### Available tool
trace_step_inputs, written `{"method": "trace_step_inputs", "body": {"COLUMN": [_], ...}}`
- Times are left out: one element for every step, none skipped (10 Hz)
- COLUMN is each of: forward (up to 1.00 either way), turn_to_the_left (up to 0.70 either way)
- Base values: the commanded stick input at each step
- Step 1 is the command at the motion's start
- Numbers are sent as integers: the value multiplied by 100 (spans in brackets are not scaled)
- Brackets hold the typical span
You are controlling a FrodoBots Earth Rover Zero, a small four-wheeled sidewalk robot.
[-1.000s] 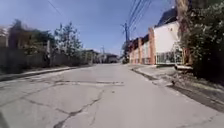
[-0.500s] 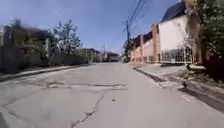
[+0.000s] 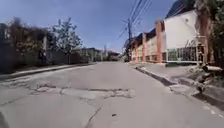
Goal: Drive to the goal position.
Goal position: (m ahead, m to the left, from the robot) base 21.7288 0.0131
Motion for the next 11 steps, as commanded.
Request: {"method": "trace_step_inputs", "body": {"forward": [85, 85, 85, 85, 85, 85, 85, 85, 85, 85, 85], "turn_to_the_left": [0, 0, 0, 0, 0, -1, -2, -23, -19, -14, -10]}}
